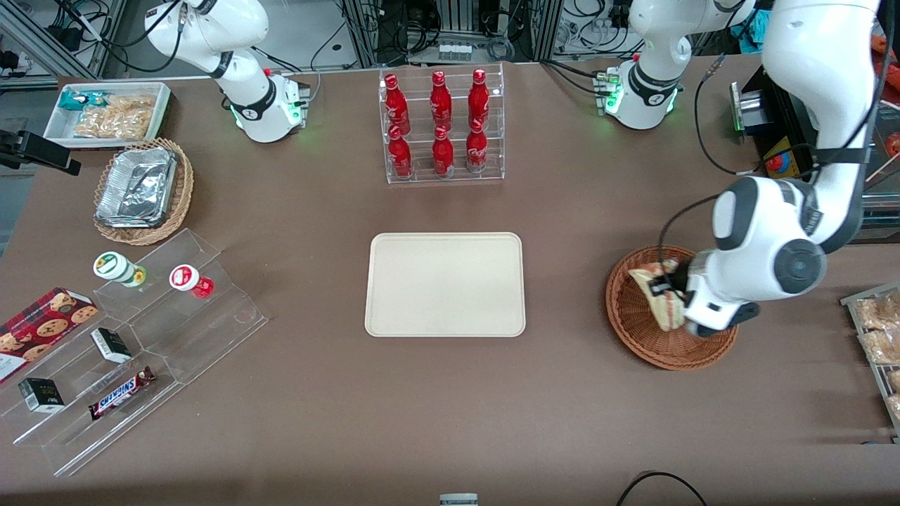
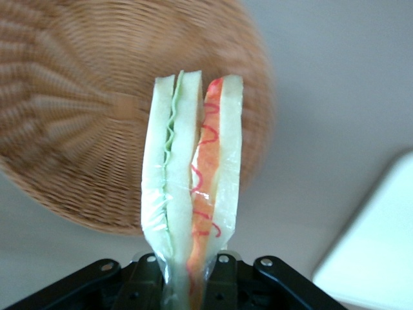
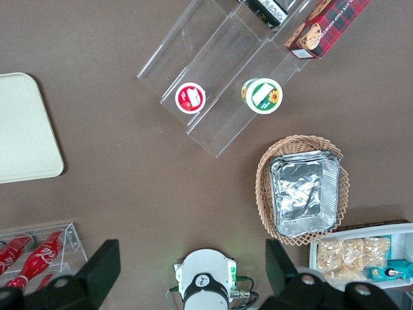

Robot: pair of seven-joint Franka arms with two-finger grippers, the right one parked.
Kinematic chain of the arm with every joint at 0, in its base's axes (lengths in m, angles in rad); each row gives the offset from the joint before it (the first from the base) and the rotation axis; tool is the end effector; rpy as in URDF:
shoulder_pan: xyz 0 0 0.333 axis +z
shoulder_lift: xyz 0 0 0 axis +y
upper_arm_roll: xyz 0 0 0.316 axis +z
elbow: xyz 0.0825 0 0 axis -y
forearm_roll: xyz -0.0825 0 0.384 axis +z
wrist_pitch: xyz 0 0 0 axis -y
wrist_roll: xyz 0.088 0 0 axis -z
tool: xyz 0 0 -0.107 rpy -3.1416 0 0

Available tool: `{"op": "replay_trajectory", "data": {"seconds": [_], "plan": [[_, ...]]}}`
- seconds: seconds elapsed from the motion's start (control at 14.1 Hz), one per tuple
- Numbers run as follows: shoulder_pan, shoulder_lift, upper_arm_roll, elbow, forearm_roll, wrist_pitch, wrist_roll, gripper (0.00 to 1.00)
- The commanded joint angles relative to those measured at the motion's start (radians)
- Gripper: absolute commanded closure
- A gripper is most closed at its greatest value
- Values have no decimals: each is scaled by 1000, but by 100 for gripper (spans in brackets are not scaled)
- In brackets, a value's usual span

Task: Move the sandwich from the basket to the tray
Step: 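Lift the sandwich and carry it over the cream tray, then release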

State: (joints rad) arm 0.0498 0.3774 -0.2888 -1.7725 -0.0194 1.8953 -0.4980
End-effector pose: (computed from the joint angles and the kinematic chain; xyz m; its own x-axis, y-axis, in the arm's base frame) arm 0.6029 -0.1355 0.3385 0.9276 0.2617 -0.2665 0.2697 -0.9629 -0.0069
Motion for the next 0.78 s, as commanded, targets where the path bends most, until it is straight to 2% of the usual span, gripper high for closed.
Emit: {"op": "replay_trajectory", "data": {"seconds": [0.0,0.28,0.42,0.57,0.71], "plan": [[-176,9,10,57,16,-27,-20,84],[-401,165,13,233,22,-30,-202,84],[-494,256,14,327,56,-28,-322,83],[-556,325,14,395,102,-24,-430,83],[-599,380,14,455,102,-21,-462,83]]}}
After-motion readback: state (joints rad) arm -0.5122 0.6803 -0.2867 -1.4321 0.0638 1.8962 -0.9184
